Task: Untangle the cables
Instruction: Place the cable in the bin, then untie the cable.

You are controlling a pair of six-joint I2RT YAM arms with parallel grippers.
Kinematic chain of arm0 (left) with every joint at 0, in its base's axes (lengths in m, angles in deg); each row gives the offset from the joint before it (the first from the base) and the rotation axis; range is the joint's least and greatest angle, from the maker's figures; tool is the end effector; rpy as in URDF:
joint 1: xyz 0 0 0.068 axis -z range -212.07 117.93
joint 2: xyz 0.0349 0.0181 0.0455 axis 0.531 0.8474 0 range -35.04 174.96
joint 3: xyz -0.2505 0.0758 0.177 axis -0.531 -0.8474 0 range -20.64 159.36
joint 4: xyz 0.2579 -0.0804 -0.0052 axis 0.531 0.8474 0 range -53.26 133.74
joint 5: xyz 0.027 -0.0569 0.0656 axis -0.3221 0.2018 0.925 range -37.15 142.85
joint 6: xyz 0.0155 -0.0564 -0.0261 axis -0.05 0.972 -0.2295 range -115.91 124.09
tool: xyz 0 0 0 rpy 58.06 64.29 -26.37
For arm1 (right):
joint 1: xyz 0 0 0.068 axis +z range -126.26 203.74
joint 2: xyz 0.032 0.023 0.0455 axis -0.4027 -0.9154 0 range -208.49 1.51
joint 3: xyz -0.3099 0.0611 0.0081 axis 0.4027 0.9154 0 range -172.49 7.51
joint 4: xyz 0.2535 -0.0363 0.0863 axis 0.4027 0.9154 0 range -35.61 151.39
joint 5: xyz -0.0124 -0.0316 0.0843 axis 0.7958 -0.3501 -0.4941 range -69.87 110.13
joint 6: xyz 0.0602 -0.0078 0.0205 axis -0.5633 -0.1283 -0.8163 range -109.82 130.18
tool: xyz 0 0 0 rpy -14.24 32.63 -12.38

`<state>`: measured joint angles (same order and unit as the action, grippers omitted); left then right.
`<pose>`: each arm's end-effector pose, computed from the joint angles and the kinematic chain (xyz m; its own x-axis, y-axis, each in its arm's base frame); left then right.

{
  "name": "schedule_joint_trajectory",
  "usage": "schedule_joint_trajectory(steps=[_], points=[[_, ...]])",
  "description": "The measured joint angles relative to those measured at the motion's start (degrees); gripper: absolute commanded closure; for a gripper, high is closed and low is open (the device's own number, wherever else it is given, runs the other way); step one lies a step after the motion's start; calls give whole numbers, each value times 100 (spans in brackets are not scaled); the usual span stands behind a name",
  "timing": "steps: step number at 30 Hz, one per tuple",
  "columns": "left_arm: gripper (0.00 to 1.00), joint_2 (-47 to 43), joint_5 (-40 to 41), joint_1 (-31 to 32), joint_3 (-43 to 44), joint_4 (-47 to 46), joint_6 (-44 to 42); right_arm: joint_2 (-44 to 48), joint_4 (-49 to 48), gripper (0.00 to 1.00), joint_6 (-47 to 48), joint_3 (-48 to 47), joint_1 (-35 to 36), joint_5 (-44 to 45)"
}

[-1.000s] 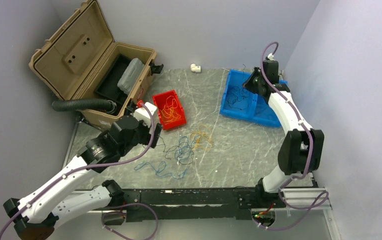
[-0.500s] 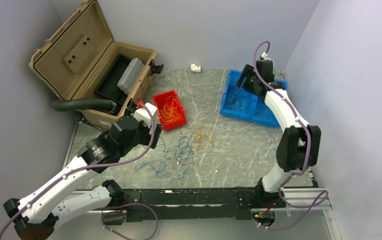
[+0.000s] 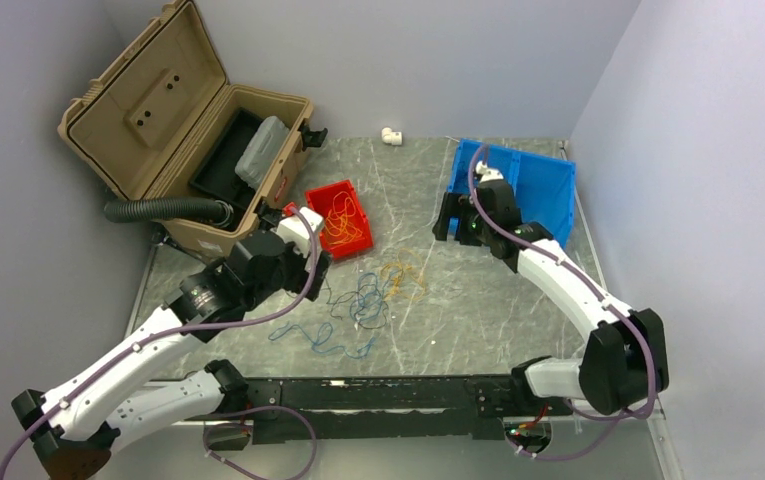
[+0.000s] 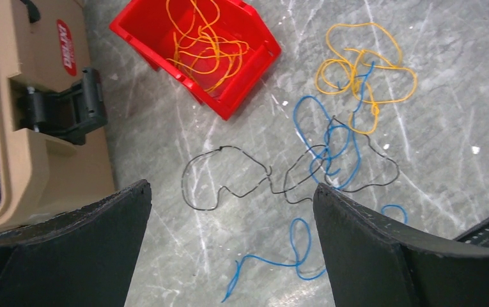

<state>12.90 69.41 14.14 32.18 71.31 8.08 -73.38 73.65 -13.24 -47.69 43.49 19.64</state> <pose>0.1259 -0.1110 0.3635 -0.3782 0.2981 -0.8764 0.4955 0.8649 0.0804 0.2779 0.1002 0.3043 -0.6797 0.1783 -0.7115 -0.0805 0.9460 0.3141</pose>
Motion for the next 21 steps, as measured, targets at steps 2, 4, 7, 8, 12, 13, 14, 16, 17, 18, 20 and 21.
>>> schedule_joint_trajectory(steps=[2,4,7,8,12,13,14,16,17,18,20,21], points=[[0,24,-116,2,0,-2,138,107,-17,8,-13,280,85,-50],[1,72,-313,0,-7,-39,323,136,-70,10,-15,483,192,-107],[1,184,-658,0,-138,-339,651,140,-136,12,-26,693,354,-170],[1,232,-758,2,-195,-428,754,140,-184,13,-33,756,420,-203],[1,544,-1091,2,-315,-667,1014,61,-328,18,-37,835,595,-284],[1,649,-1147,2,-315,-726,1051,9,-382,19,-39,835,638,-293],[1,763,-1228,2,-315,-791,1086,-50,-439,21,-39,835,680,-297],[1,970,-1325,0,-313,-881,1141,-219,-542,23,-48,835,769,-297],[1,1051,-1357,2,-308,-896,1167,-315,-573,25,-57,835,809,-293],[1,1163,-1392,2,-297,-920,1185,-413,-590,26,-57,835,852,-278],[1,1373,-1436,2,-269,-977,1200,-627,-601,29,-57,835,949,-236],[1,1447,-1451,2,-254,-994,1202,-721,-603,30,-50,835,992,-216]])
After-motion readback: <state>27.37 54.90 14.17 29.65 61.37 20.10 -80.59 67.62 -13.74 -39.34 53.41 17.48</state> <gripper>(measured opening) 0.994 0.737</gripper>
